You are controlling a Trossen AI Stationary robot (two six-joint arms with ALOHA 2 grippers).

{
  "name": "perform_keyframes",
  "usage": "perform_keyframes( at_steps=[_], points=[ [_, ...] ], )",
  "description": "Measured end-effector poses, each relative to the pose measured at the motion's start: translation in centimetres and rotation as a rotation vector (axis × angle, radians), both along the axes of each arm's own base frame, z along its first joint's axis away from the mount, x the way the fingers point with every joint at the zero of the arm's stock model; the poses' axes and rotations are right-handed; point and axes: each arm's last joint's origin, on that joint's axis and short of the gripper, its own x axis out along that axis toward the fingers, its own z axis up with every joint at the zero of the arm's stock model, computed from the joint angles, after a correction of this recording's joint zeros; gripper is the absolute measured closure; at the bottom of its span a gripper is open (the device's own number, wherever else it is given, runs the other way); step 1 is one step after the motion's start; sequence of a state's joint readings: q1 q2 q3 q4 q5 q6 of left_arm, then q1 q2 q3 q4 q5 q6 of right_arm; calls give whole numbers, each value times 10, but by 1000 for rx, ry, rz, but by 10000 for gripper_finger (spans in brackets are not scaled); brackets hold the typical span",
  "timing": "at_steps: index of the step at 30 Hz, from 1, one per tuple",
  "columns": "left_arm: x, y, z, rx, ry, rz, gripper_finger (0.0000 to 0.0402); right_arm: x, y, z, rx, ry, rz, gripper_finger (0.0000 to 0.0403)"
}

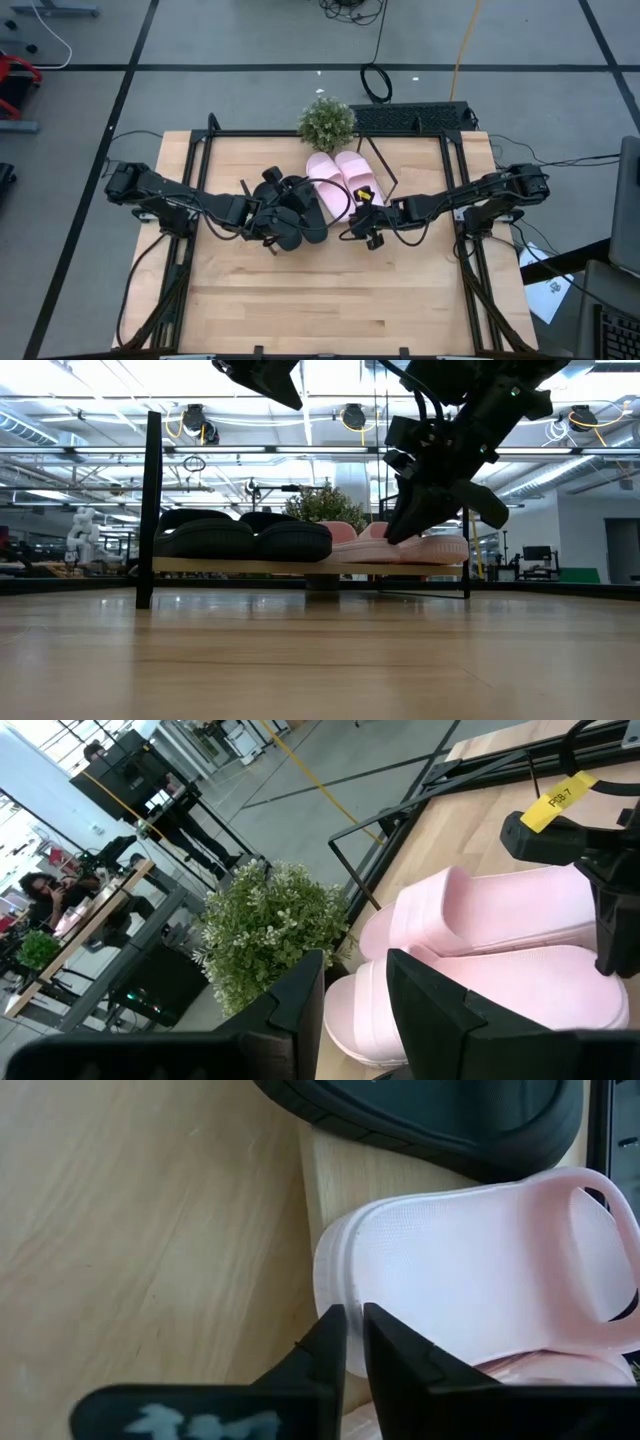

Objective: Pick and place slides into the shelf
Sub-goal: Adjust the left pair pink slides on the shelf

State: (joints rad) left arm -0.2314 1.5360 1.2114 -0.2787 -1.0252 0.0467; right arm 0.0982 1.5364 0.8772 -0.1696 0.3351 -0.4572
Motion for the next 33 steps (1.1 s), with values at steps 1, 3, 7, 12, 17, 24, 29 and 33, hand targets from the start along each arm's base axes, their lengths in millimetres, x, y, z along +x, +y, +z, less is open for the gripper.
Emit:
perform_keyframes(
  at_steps=[1, 3, 7, 12, 17, 24, 29, 33],
  points=[
    [0, 0, 0, 0, 0, 0, 282, 0, 0, 0, 0, 0, 0, 378],
    [0, 0, 0, 0, 1, 0, 282, 0, 0, 0, 0, 1, 1, 385],
    [0, 0, 0, 0, 0, 0, 282, 0, 0, 0, -1, 1, 2, 401],
    [0, 0, 0, 0, 1, 0, 282, -1, 2, 0, -3, 7, 8, 402],
    [0, 0, 0, 0, 0, 0, 282, -1, 6, -1, -4, 11, 22, 403],
    [0, 0, 0, 0, 0, 0, 282, -1, 8, 0, -25, 8, 14, 403],
    [0, 0, 0, 0, 0, 0, 282, -1, 8, 0, -30, 8, 18, 403],
    [0, 0, 0, 0, 0, 0, 282, 0, 7, 1, -50, -5, 12, 403]
  ],
)
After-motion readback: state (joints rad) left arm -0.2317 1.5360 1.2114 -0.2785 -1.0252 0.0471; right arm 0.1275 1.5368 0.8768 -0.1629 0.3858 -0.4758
